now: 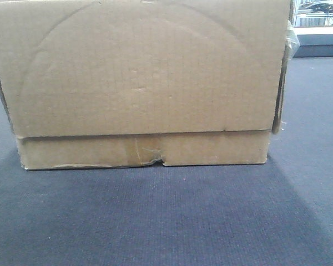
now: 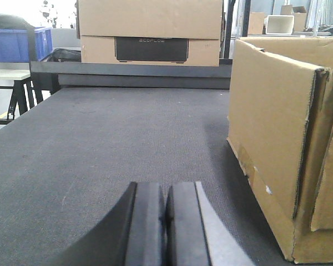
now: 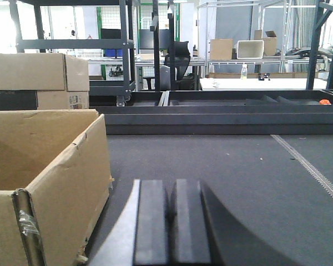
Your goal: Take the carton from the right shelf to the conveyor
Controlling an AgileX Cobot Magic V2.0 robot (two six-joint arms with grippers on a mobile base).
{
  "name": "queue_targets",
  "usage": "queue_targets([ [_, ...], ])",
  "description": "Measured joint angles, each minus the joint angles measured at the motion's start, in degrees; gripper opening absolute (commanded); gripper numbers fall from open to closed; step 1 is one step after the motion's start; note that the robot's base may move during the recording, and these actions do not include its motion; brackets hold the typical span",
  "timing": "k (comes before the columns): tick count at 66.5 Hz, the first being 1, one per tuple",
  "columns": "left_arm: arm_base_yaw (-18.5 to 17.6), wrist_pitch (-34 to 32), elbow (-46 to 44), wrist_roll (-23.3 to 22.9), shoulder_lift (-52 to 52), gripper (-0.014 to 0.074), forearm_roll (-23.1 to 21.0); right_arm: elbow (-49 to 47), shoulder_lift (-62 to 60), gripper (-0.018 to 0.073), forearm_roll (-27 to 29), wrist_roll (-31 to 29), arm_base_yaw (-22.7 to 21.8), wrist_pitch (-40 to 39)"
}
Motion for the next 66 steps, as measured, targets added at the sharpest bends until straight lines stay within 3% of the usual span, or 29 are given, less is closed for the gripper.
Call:
queue_targets([
  [39,0.0,0.0,0.0,0.0,0.0,-0.0003,0.0,0.27,0.0,-0.0069,-0.58,0.0,-0.13,-0.21],
  [47,0.0,0.0,0.0,0.0,0.0,-0.0003,0.0,4.03,0.0,-0.0069,-0.32,-0.3,-2.24,-4.91],
  [56,0.0,0.0,0.0,0.0,0.0,-0.0003,0.0,11.69,-0.4,-0.0069,3.72,-1.97,-5.14,-11.2],
  [66,0.0,0.0,0.0,0.0,0.0,-0.0003,0.0,20.68,-2.86,-0.0069,5.13,-2.47,-5.73,-17.27],
])
